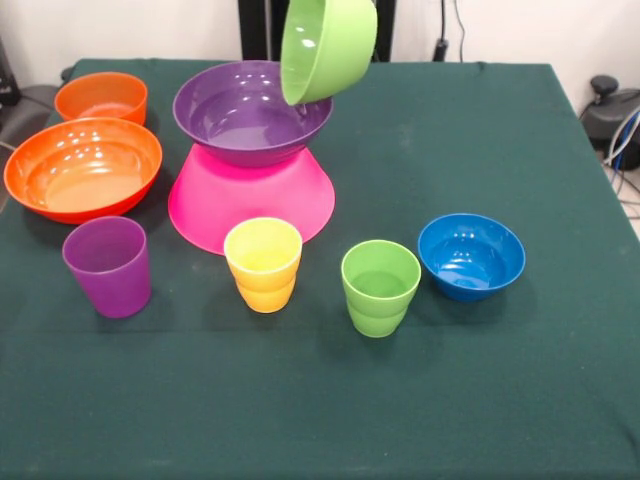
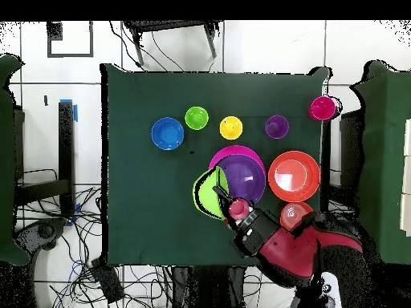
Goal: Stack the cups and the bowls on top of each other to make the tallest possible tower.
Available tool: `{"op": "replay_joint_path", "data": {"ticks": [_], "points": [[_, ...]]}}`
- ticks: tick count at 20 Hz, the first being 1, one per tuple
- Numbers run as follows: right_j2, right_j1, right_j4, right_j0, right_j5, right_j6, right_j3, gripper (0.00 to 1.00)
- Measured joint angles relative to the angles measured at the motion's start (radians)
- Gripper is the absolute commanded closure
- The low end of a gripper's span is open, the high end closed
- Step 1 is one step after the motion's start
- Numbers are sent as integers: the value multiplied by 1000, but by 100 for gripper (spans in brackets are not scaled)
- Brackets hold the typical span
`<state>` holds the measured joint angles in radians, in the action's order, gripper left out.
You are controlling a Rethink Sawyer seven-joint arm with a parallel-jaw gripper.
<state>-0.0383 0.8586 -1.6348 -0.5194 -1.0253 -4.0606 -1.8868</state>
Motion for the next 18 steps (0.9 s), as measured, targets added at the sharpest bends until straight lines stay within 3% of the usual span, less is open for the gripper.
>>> {"op": "replay_joint_path", "data": {"ticks": [6,18], "points": [[0,6,-43,1,-40,-84,35,100],[0,38,-71,12,-122,-97,88,100]]}}
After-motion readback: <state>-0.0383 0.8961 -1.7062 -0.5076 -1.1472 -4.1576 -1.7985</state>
